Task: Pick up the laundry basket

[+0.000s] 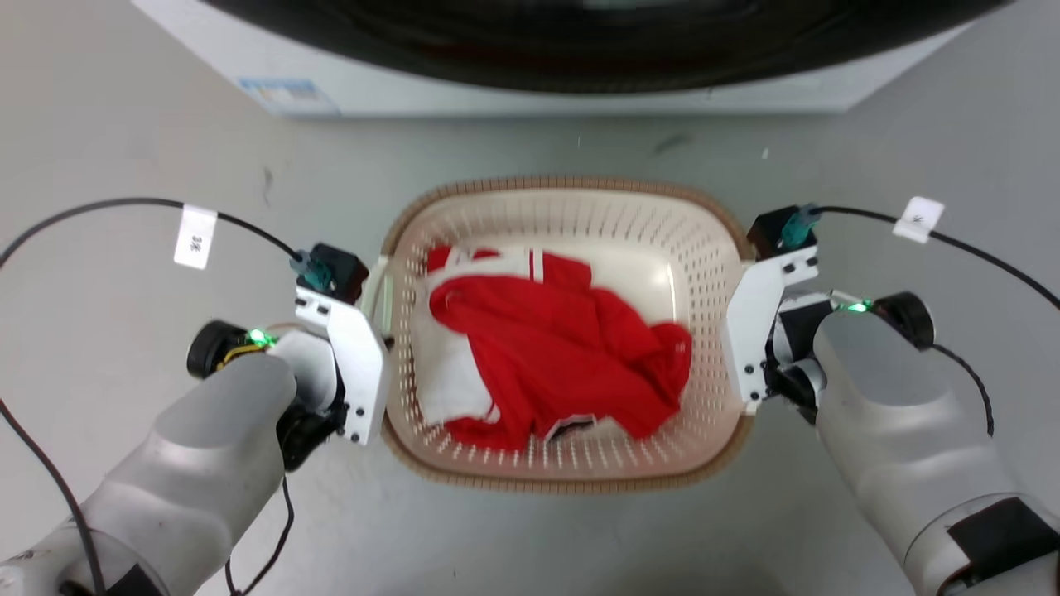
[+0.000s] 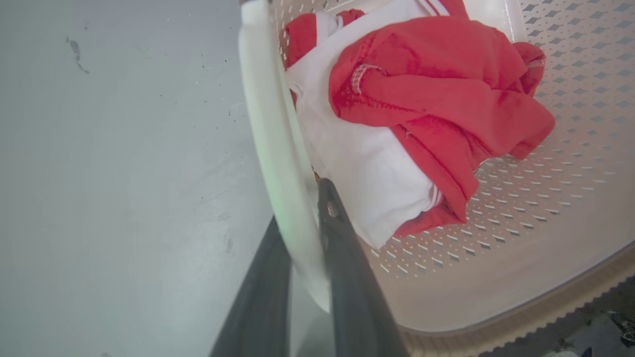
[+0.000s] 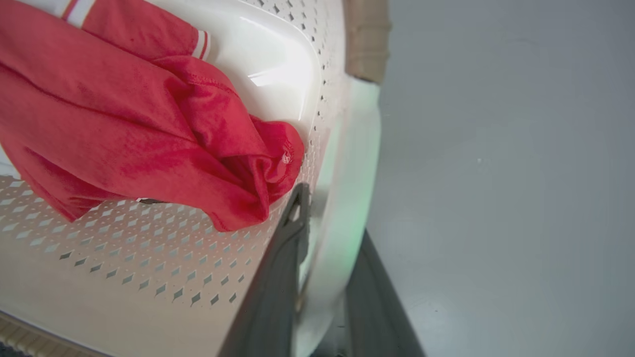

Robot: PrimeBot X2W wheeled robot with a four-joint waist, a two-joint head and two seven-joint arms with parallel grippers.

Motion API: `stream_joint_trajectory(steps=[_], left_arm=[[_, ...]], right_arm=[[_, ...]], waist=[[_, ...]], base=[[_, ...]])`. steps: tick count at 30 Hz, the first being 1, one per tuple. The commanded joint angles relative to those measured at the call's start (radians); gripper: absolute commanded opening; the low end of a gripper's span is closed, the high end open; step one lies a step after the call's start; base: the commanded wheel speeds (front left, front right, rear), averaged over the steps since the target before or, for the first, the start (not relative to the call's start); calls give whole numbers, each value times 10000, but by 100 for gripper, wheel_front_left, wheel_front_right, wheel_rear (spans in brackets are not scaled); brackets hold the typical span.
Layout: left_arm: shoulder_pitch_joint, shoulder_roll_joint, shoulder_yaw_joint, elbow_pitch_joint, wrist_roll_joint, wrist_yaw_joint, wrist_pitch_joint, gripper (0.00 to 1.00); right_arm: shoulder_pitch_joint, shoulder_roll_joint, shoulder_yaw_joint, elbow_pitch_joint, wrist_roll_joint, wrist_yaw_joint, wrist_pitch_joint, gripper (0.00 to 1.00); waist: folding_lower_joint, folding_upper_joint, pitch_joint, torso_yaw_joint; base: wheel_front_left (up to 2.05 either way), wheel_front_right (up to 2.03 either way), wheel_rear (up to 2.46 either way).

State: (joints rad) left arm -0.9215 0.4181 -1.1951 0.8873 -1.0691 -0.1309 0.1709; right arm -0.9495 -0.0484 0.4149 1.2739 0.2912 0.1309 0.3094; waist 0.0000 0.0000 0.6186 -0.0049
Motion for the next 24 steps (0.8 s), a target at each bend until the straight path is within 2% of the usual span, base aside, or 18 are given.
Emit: stream_joint_trajectory(steps=[1,11,12,24], left_arm=[[210,196,-219,-176,-193,15,296,0],[738,760,-724,-1241,-1172,-1,1821,0],[866,931,-779,-1550,-1387,-9,2261,0],[1536,1687,-873,-2910,-1872,-44,4108,0]], right_arm=[[223,-37,199,14,65,-3,415,0],[753,-43,989,-389,821,-3,2434,0],[874,-42,1195,-563,1068,-3,2868,0],[1547,-32,1928,-1064,1996,-1,4193,0]], waist=[[0,0,-1113,-40],[0,0,-3355,-41],[0,0,-3915,-41],[0,0,-5712,-108]], base=[[0,0,0],[0,0,0],[0,0,0],[0,0,0]])
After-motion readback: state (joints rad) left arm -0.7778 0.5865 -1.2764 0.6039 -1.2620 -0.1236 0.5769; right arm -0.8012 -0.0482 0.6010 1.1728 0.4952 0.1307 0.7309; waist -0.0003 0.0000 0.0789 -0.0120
